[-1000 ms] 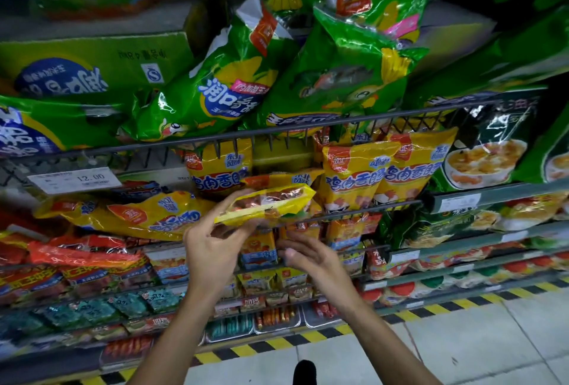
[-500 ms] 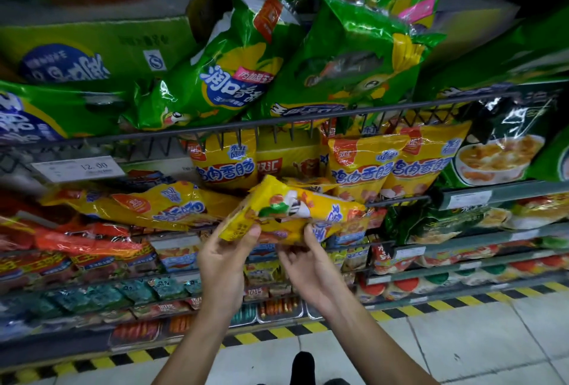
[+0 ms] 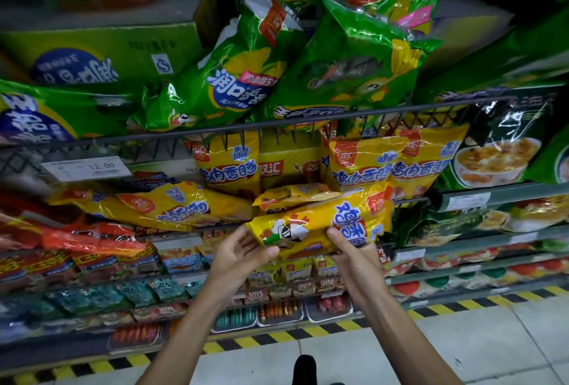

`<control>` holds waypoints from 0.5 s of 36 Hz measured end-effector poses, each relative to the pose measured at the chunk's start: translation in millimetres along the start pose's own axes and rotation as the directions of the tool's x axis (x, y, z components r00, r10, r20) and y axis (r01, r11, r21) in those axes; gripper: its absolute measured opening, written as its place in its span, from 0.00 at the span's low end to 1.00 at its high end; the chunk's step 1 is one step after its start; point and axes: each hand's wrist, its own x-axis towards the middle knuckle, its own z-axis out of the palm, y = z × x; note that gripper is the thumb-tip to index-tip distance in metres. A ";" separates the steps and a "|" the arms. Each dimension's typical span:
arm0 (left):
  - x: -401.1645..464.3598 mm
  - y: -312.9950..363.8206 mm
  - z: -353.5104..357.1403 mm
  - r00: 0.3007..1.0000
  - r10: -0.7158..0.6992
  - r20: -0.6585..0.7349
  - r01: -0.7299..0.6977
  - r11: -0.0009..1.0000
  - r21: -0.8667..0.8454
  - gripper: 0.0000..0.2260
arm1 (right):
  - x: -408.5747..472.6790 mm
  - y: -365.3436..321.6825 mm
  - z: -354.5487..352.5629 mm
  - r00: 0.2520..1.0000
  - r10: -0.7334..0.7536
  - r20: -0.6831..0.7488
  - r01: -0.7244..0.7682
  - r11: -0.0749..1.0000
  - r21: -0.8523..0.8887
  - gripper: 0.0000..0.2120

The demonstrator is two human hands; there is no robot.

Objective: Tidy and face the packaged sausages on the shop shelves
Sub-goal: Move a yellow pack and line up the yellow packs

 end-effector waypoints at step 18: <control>24.8 3.7 14.5 0.900 0.358 -0.248 -0.306 0.925 0.223 0.12 | 1.5 -33.4 -21.6 0.933 -0.345 -0.104 0.318 0.924 -0.213 0.44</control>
